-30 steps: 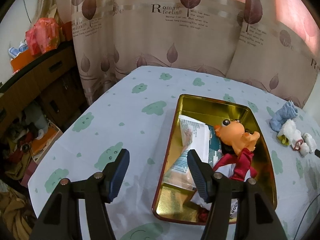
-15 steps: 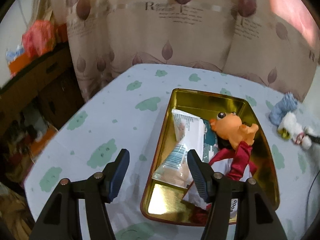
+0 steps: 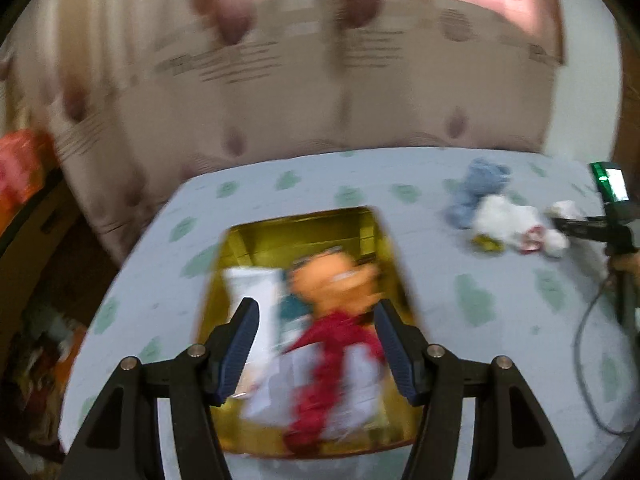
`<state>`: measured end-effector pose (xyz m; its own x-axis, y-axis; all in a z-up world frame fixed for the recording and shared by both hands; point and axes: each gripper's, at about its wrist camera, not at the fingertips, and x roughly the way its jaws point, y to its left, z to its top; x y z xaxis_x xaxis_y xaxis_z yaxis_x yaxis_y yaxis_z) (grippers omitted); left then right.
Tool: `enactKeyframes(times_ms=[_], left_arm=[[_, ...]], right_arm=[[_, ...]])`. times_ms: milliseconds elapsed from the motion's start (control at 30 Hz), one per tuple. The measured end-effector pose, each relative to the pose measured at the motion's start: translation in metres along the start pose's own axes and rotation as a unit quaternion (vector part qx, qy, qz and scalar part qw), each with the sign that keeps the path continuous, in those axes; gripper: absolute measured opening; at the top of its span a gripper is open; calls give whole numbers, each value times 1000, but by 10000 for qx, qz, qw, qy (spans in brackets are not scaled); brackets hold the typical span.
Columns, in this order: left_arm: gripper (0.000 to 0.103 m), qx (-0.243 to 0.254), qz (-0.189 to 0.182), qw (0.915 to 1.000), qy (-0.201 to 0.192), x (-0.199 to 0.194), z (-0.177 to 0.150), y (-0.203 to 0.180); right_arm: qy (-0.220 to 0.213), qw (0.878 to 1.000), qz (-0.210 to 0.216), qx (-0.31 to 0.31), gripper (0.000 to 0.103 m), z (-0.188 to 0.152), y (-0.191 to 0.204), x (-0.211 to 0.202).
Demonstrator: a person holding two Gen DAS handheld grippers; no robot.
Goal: Organize soft objects
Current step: 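Grasp the white CLOTH towel with the right gripper while the left moves to the socks, then grasp the fluffy white sock with the left gripper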
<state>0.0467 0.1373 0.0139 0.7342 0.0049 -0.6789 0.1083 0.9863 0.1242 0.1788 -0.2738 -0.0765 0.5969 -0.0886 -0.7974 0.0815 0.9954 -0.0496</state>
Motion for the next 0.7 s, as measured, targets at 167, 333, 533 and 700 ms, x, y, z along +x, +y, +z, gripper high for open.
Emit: enactKeyframes(times_ms=[167,333,533,700], left_arm=[[61,486,-556,9973,60,16,17,-55],[61,740,-1065,9912,256,40,32,-97],[61,839,-1644,9821,370,75,56,-134],[61,921,-2059,9716,718,114,74,-157]], right_arm=[[7,10000,19,-69,32,-20,-3,-16],[-12,10000,95,28,32,-38,-10,-29],[17,9999,108,15,34,-40,-9,-27],[17,9999,124,33,35,-41,-8,-26]])
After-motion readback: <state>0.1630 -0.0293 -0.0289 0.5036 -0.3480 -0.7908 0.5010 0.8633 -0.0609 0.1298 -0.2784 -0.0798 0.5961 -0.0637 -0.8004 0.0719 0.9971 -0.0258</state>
